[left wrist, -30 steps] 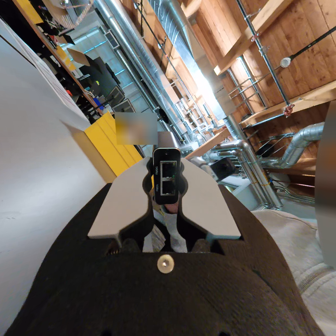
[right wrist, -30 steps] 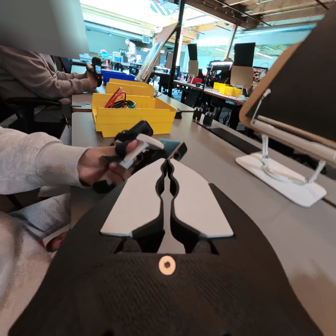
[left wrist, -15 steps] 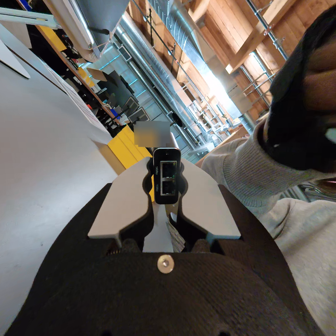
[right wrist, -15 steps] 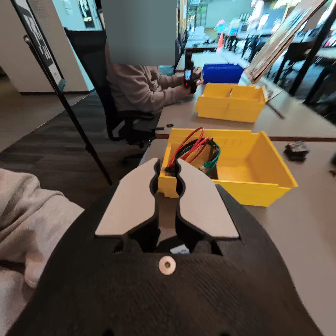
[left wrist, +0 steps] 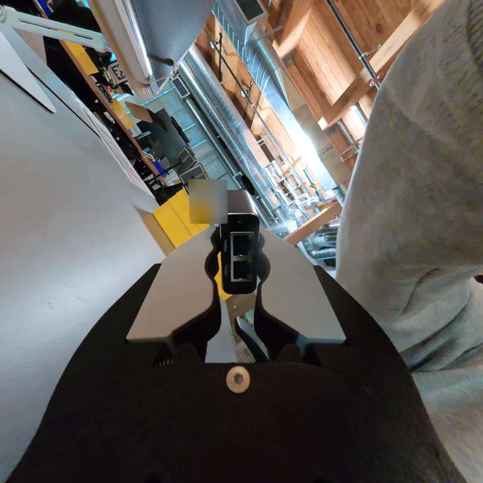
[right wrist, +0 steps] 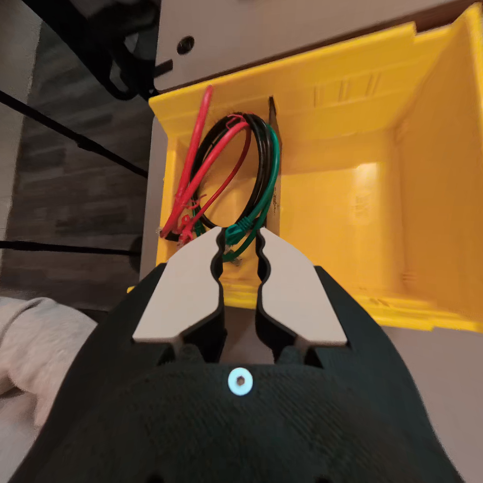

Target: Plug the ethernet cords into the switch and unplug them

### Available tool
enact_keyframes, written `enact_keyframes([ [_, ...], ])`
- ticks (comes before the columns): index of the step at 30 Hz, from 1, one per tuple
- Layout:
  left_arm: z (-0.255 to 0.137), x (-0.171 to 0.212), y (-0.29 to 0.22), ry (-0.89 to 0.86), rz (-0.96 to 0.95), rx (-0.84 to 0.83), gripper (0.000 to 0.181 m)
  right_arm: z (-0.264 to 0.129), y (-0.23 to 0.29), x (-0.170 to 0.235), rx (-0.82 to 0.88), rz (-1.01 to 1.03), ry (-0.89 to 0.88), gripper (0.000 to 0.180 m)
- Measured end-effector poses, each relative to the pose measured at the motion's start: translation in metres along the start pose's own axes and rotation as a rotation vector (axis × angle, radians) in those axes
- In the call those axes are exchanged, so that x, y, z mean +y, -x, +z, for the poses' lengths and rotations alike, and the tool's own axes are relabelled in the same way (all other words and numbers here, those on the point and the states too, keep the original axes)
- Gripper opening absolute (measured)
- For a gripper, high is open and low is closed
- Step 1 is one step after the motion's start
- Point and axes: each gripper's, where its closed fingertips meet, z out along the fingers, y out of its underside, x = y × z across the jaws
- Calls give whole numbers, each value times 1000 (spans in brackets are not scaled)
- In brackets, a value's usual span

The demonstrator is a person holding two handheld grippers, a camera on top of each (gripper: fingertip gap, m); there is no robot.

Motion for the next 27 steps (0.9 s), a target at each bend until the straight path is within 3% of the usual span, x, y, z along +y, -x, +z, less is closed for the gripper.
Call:
enact_keyframes([
  [4,0,1,2,3,-8,-3,23,25,-1,0,-113,118,102,26],
  [11,2,2,4,12,-19,-1,23,37,-6,5,-22,35,223,13],
  [17,2,1,4,6,-29,1,23,0,6,-39,-59,15,-17,10],
  [27,3,2,5,11,-32,1,23,-113,40,-120,-83,-67,-529,7],
])
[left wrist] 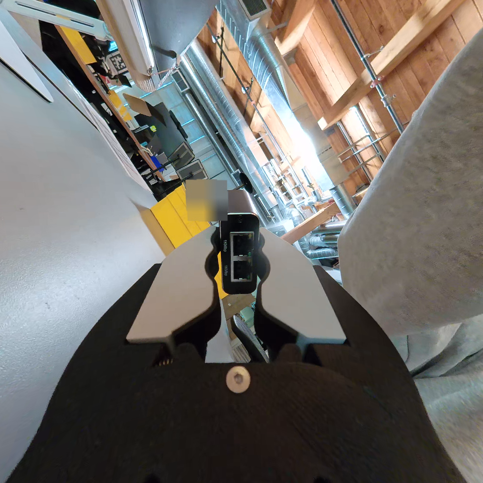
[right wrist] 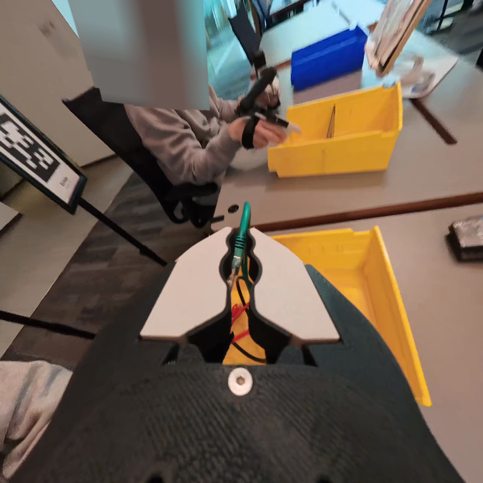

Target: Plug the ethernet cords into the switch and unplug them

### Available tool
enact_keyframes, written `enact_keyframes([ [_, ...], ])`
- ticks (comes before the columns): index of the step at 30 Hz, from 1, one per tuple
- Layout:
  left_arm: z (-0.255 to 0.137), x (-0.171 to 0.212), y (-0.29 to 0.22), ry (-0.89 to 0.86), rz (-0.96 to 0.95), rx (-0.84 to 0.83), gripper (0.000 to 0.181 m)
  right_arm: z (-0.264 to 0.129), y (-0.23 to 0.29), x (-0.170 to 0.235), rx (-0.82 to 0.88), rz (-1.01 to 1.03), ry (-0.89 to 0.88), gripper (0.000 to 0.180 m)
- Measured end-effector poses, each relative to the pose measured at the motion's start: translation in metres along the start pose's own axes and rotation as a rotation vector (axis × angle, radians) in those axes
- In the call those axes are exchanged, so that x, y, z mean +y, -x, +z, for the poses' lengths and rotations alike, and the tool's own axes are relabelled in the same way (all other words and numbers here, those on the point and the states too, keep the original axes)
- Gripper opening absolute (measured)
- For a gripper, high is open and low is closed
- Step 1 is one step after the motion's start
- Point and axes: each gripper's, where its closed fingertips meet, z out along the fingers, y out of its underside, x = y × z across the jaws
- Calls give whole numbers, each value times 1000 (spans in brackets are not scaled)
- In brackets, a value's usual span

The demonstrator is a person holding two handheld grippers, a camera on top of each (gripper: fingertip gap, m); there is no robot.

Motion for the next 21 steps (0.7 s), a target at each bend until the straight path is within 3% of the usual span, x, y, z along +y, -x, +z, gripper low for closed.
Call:
enact_keyframes([
  [9,0,1,0,2,-1,1,23,-52,17,-64,2,-29,-261,0],
  [15,1,2,0,6,2,-1,23,-22,-14,8,88,-70,80,0],
  [17,1,2,0,11,3,-2,23,-7,-29,43,103,-46,220,13],
  [21,2,3,0,13,-3,1,23,19,-51,89,109,22,331,16],
])
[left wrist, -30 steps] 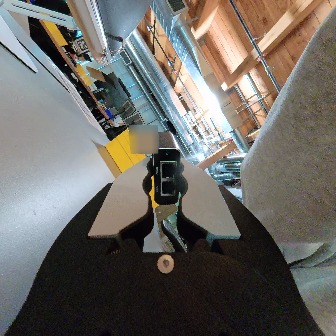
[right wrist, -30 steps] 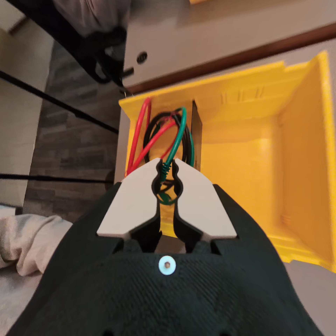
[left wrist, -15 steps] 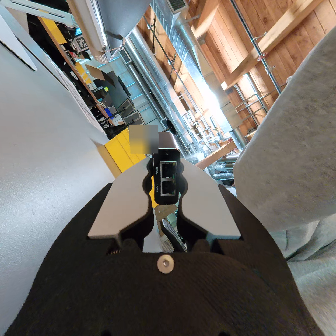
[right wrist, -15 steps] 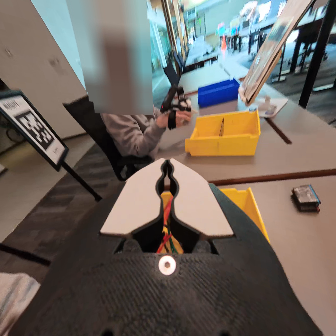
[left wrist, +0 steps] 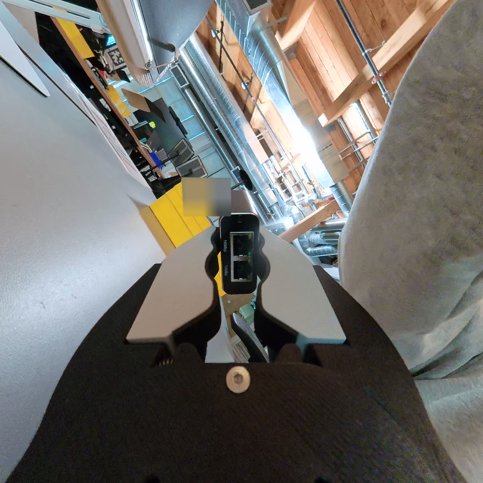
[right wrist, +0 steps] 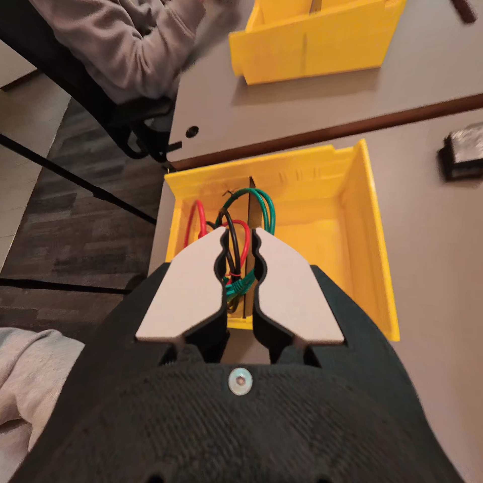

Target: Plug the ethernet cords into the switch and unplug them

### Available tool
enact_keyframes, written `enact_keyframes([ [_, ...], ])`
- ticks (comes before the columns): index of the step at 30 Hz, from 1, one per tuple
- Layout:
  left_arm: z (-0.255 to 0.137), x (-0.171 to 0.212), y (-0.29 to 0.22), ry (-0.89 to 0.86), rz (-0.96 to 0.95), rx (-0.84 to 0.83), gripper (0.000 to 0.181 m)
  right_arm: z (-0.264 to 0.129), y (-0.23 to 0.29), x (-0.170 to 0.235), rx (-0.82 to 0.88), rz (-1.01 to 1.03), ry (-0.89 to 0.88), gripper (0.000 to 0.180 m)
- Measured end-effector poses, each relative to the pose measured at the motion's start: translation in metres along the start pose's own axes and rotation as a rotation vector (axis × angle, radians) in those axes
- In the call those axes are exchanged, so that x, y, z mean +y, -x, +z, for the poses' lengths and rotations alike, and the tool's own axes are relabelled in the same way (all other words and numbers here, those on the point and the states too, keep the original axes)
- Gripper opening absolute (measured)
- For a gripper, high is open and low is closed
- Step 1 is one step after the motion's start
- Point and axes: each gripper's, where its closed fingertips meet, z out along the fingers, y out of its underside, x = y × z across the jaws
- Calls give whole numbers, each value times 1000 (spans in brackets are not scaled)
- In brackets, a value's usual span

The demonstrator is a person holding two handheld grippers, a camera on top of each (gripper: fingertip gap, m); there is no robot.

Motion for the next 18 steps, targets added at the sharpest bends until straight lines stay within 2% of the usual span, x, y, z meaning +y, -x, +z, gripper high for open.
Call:
enact_keyframes([
  [4,0,-1,0,-4,-12,5,22,34,-20,36,20,55,167,30],
  [7,0,-1,1,-2,-17,5,23,51,-26,54,-6,105,246,31],
  [8,0,-1,1,-1,-18,5,23,54,-24,58,-30,117,267,29],
  [10,0,0,1,0,-19,5,23,57,-16,59,-84,136,274,13],
  [13,0,-1,1,-1,-23,6,23,49,-15,42,-75,100,198,6],
  [18,0,0,1,2,-21,3,23,8,-2,-21,-62,42,-67,6],
])
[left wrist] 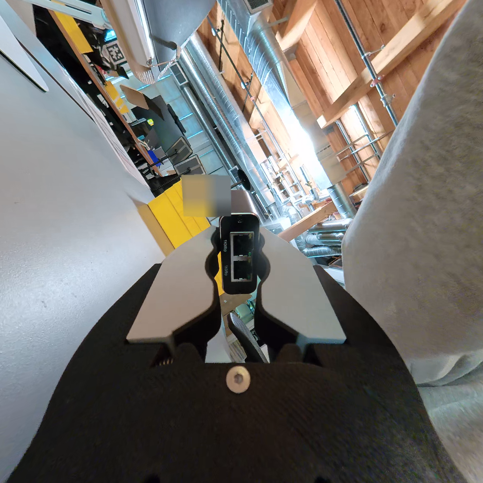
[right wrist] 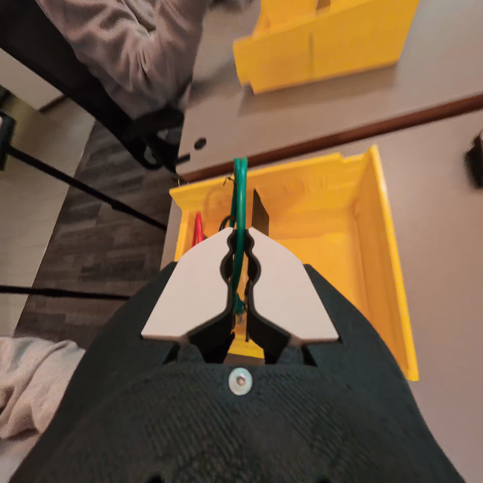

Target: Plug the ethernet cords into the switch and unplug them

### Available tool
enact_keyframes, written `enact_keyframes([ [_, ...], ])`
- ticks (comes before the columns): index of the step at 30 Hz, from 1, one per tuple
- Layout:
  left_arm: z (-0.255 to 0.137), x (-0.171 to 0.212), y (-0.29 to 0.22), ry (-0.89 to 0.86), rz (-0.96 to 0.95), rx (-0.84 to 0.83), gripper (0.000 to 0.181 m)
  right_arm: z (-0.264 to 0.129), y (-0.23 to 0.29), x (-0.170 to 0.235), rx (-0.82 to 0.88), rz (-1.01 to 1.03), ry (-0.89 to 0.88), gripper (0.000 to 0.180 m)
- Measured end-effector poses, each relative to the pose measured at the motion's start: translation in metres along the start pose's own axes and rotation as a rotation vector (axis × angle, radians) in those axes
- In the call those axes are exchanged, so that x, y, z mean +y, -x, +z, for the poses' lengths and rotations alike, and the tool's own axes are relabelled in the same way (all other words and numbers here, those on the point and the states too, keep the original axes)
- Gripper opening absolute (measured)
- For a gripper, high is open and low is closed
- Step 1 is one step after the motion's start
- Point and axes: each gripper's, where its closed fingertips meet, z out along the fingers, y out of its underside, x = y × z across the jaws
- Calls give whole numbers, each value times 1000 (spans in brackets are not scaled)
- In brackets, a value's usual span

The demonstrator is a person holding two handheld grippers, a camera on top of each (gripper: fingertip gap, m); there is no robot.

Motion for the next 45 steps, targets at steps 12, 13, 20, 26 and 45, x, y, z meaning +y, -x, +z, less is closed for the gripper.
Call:
enact_keyframes([
  [12,0,1,0,6,7,-3,23,-125,25,-72,133,-120,-474,5],
  [13,1,2,0,8,8,-4,23,-132,23,-70,145,-108,-494,5],
  [20,1,2,0,10,14,-10,23,-118,25,-22,129,-163,-282,6],
  [26,1,2,0,9,11,-6,23,-102,53,-24,-89,-70,-348,5],
  [45,0,1,0,6,-16,12,23,-51,95,-57,-491,-25,-517,5],
])
